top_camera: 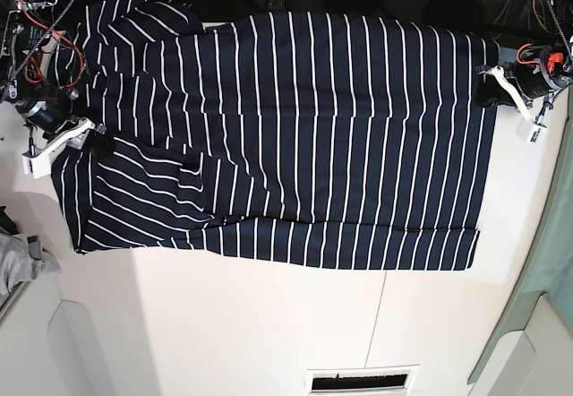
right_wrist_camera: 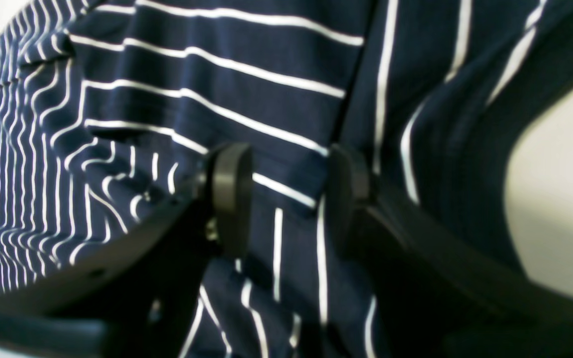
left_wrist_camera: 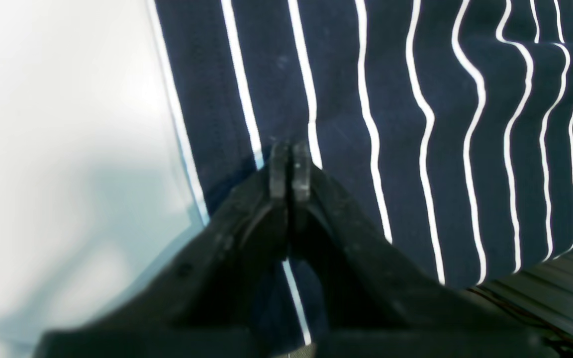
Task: Layout the t-shirt on the table in an organized manner, then fold the t-shirt properly
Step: 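Regrasp the shirt edge with the right gripper and drag it outward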
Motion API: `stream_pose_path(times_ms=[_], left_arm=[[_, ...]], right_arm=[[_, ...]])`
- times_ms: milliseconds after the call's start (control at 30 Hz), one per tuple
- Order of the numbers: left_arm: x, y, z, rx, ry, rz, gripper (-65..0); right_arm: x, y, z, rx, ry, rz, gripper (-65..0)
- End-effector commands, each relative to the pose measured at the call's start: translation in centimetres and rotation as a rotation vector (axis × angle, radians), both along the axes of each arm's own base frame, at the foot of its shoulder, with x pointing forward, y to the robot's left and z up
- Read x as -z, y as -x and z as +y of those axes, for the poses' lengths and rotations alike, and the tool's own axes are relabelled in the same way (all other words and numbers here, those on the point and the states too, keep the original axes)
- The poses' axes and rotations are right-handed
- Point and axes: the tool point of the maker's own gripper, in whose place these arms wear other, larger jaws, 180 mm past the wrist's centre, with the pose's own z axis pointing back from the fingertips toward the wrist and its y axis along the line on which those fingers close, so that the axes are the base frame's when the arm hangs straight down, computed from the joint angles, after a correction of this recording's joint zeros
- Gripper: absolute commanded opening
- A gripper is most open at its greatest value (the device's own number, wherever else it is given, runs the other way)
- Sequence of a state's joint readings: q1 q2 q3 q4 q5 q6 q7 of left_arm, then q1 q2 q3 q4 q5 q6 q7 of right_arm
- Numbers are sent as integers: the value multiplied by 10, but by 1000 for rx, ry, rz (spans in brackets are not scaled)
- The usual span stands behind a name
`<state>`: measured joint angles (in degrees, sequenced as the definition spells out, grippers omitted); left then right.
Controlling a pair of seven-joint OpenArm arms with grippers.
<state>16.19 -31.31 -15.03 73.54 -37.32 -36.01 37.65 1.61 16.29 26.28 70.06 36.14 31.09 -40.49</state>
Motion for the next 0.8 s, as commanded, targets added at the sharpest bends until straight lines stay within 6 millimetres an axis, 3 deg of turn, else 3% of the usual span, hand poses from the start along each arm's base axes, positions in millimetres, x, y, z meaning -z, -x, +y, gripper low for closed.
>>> stream_pose_path(times_ms=[0,267,567,767], left_arm=[[-1,3,12,3,-42,25,-650],[-1,3,11,1,-37,23,-650],[-1,3,12,3,-41,25,-650],[-1,3,11,3,-40,25,-650]], right_arm=[[-11,-10,-7,14,7,-46,-398],[5,-10,0,41,-61,-22,-398],[-8,-31,6,19,-70,-54,-398],[-12,-34,9,15,-91,-58,-398]])
